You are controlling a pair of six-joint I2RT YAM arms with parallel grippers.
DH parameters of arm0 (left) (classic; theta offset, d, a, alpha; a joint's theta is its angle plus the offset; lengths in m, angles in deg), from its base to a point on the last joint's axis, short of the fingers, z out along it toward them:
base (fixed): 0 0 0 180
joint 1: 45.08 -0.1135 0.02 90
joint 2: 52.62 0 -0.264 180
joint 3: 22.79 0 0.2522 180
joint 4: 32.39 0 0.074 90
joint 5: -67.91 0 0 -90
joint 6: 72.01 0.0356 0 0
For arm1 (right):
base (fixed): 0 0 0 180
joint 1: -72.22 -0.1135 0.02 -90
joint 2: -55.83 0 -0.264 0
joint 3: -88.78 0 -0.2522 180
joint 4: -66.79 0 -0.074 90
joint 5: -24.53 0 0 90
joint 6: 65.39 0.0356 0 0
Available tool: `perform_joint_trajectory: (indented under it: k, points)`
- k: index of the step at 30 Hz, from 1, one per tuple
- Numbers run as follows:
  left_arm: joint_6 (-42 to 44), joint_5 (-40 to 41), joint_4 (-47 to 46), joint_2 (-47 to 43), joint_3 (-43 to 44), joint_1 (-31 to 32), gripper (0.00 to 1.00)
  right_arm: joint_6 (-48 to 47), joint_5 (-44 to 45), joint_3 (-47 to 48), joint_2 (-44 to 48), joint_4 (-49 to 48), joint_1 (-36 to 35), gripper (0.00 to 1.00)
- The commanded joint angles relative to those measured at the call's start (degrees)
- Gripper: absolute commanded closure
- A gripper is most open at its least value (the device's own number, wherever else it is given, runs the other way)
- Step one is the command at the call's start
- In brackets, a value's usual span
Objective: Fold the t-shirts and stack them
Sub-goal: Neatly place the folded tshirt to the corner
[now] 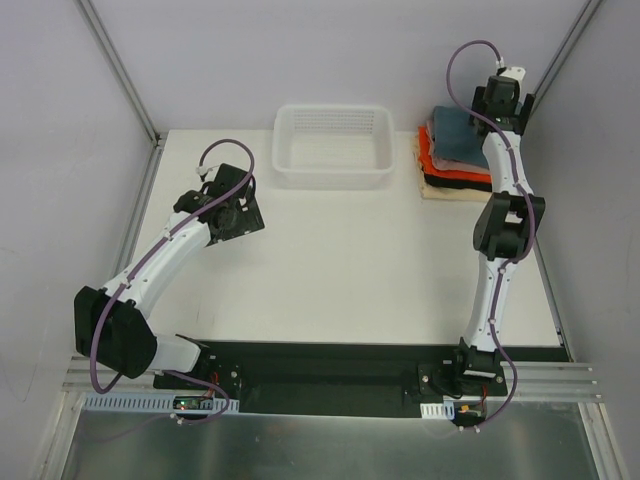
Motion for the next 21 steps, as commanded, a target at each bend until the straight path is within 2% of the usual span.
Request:
perform_joint_trajectory:
  k: [1, 6, 11, 17, 20, 21]
  points:
    - [1.30, -0.92, 0.48, -0.19, 1.49, -0.64, 0.01, 0.49, -5.39, -2.51, 9.92, -1.56, -0.27, 0.04]
    - [1.47, -1.09, 0.56, -0.46, 0.96, -0.64, 0.01, 0.75, -17.26, -4.72, 12.22, 5.45, -0.27, 0.03]
    - [1.91, -0.83, 0.48, -1.33, 0.26, -0.64, 0.01, -3.63, -19.05, -13.24, 13.11, 8.10, -0.36, 0.03]
    - [1.56, -1.53, 0.48, -1.69, -0.53, -0.64, 0.01, -9.53, -23.52, -11.49, 9.59, 17.86, -0.36, 0.03]
    - [0.95, -2.15, 0.48, -1.86, -1.23, -0.64, 0.01, -12.42, -27.39, -14.29, 9.59, 19.18, -0.36, 0.03]
    - [0.86, -2.24, 0.48, -1.86, -1.32, -0.64, 0.01, -13.13, -31.31, -16.04, 9.76, 19.36, -0.36, 0.03]
